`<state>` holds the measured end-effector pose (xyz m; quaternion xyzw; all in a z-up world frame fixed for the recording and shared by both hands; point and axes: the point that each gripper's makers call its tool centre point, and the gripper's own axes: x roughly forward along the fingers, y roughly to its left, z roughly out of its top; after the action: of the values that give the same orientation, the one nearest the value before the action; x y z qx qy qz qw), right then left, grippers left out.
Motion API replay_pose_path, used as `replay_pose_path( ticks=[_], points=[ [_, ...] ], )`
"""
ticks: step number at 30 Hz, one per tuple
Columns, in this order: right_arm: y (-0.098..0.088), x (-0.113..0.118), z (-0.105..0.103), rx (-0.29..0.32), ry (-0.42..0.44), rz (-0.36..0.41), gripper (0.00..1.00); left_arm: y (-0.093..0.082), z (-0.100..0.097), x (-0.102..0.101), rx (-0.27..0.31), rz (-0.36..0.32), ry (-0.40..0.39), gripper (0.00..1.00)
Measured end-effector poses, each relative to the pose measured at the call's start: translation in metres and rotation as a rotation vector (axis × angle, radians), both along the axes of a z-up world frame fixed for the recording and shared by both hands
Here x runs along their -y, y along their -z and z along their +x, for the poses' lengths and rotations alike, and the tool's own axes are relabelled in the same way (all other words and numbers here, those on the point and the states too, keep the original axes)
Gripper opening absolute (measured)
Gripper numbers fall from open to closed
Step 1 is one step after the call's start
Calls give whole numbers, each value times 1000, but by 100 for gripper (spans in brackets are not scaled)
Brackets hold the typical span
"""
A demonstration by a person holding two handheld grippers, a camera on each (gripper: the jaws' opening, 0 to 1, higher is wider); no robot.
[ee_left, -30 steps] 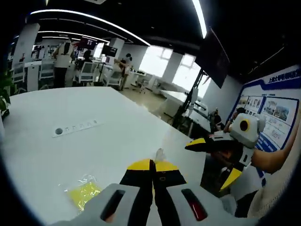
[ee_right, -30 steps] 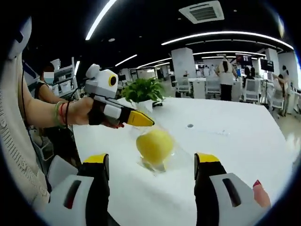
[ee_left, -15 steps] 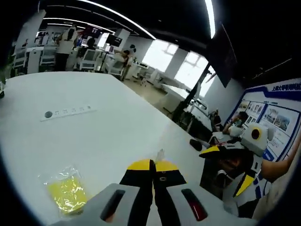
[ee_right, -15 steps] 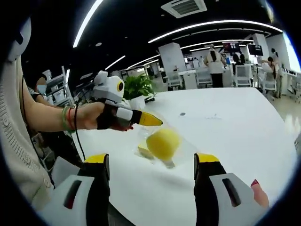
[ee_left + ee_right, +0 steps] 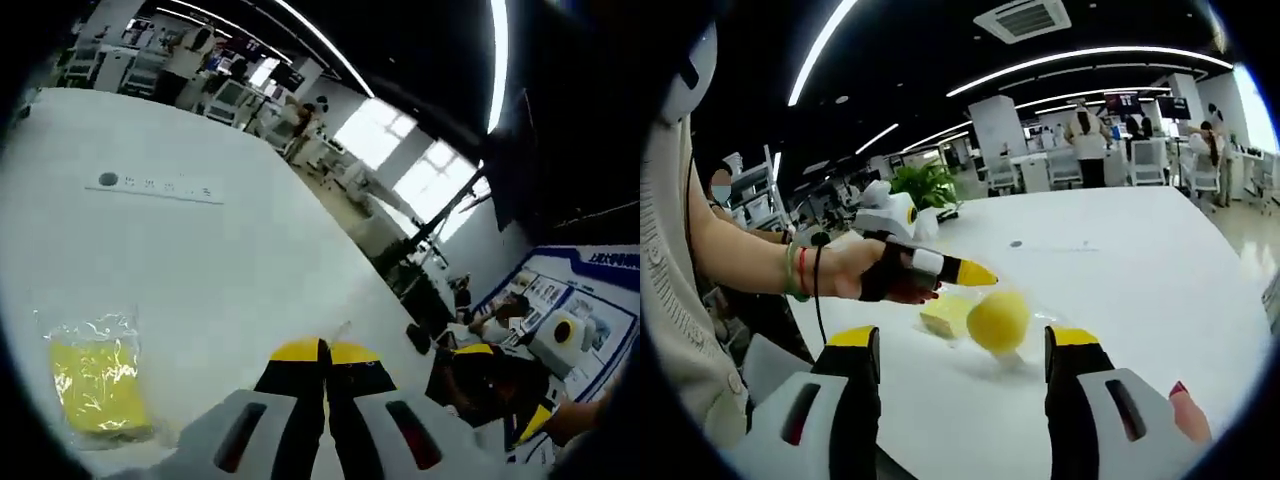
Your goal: Compare the silicone blocks by pressing each to a similar depth, holding the contact briefly, and releasing to observe deformation and rebound differences across the visible hardness samples.
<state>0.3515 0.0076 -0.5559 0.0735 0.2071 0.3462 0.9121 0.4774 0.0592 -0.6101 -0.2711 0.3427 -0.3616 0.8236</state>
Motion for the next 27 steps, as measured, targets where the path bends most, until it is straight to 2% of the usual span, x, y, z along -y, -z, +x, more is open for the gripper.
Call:
replay_pose_path(
  ticks=[3,6,8,9,14,18,21,27],
  points=[
    [2,1,0,-6,-2,1,61,11,14,-6,-54,-37,-74,0],
    [2,3,2,-13,3,2,60,22,23,-10,-68,-27,-103,0],
    [-1,6,4,-6,6,-4,60,35,31,-15,-78,0,-123,0],
    [-2,8,5,-1,8,-10,60,44,34,-18,-105,17,-137,0],
    [0,15,11,-2,12,-33,60,61,47,-25,-140,31,-160,0],
    [7,16,15,-24,6,-25,59,72,52,-24,-171,27,-179,0],
    [14,17,18,-34,-3,-61,57,82,54,-20,-189,49,-173,0],
    [13,17,25,-32,-7,-52,57,99,64,-17,-229,61,-200,0]
  ],
)
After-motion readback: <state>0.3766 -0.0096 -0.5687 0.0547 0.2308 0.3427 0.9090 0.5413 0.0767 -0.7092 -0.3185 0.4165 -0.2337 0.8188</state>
